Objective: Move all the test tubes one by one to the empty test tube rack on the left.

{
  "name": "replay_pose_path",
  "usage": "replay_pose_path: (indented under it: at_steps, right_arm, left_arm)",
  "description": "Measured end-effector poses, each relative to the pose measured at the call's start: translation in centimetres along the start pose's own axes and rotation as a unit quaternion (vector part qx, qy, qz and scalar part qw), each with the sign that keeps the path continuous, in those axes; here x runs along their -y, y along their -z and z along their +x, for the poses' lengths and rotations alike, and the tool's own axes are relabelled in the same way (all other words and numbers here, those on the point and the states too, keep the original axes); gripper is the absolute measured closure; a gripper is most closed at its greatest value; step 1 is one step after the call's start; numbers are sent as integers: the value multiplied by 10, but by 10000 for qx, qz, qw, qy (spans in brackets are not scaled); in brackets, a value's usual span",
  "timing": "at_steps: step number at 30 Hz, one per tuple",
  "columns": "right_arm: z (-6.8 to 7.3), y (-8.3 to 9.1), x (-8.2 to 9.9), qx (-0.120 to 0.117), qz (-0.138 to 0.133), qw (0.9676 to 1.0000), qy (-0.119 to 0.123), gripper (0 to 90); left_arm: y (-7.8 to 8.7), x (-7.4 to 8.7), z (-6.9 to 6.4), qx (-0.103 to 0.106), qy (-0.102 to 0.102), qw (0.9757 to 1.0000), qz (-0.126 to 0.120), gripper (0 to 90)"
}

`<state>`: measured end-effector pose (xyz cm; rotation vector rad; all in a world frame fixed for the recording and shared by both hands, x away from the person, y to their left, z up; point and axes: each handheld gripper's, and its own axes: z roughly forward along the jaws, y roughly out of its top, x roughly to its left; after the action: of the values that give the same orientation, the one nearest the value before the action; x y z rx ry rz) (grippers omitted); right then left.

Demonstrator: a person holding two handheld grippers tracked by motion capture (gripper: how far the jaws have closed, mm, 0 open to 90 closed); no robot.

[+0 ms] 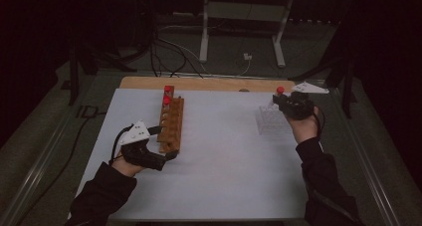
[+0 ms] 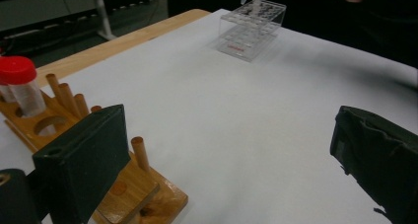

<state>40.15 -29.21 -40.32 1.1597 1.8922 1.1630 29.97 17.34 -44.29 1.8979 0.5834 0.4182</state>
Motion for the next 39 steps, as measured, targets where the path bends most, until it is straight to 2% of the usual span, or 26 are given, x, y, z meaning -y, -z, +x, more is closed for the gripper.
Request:
replay_pose_path:
  at_steps: [2,6,15,19,25,33,39]
  right_arm:
    - [8,1,-1,-124,29,9999,90,751]
    - [26,2,2,-412,127,9987,287,751]
    - [61,0,17,-985,351,9924,640,751]
    - [77,2,23,-1220,432,9884,791,751]
    - [100,4,30,-1517,527,9817,1023,751]
    - [124,9,36,-1873,597,9722,1268,751]
    - [140,11,43,-2112,654,9652,1400,751]
  left_arm:
    - [0,-1,-2,-51,11,10000,-42,22]
    - [1,-4,-3,22,15,10000,-9,22]
    - [-4,-8,-11,148,-46,9998,78,22]
    - [-7,-10,-16,246,-69,9996,97,22]
    - [-14,-11,-24,353,-235,9989,212,23]
    - [-23,-13,-31,524,-280,9978,283,23]
    - [-33,-17,-37,629,-325,9972,241,24]
